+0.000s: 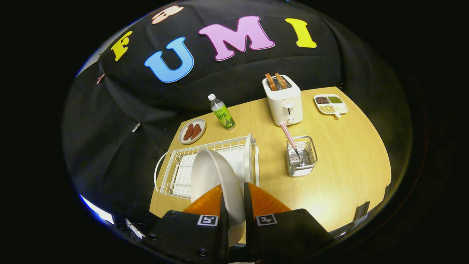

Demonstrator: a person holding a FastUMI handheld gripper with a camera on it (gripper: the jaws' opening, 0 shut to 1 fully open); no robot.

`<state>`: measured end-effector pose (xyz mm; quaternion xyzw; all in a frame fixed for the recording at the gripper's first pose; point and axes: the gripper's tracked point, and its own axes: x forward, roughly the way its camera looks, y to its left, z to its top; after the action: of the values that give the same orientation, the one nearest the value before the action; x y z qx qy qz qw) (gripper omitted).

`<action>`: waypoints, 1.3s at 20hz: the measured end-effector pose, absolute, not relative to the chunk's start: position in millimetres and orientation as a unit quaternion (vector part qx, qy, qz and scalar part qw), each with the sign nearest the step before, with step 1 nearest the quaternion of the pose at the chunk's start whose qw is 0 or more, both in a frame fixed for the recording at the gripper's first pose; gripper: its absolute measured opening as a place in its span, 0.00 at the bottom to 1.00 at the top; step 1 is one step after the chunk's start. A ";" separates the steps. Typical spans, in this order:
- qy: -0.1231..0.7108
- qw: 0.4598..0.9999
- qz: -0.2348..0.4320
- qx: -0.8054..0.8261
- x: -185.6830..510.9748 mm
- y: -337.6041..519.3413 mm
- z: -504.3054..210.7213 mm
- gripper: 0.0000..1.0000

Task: Take the plate from the dish rack, then take the spoon from the basket and place it into the plate.

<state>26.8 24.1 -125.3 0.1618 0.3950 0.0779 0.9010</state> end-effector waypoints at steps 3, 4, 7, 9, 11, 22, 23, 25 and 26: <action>0.406 0.886 0.062 0.217 -6.3 -11.8 -127.9 0.23; 0.412 0.880 0.054 0.230 -15.3 -24.1 -132.7 0.23; 0.426 0.870 0.019 0.249 -33.1 -64.3 -151.1 0.23; 0.441 0.863 0.001 0.247 -39.1 -85.9 -169.6 0.23; 0.458 0.856 -0.002 0.239 -37.6 -101.6 -192.1 0.23; 0.540 0.809 0.062 0.224 8.9 -140.9 -290.5 0.24; 0.546 0.805 0.063 0.222 9.0 -146.5 -297.6 0.25; 0.554 0.805 0.068 0.200 11.3 -159.6 -313.0 0.25; 0.556 0.804 0.078 0.195 12.4 -161.7 -316.4 0.25</action>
<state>12.4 -161.7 -316.4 0.1950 0.5562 0.0784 0.8041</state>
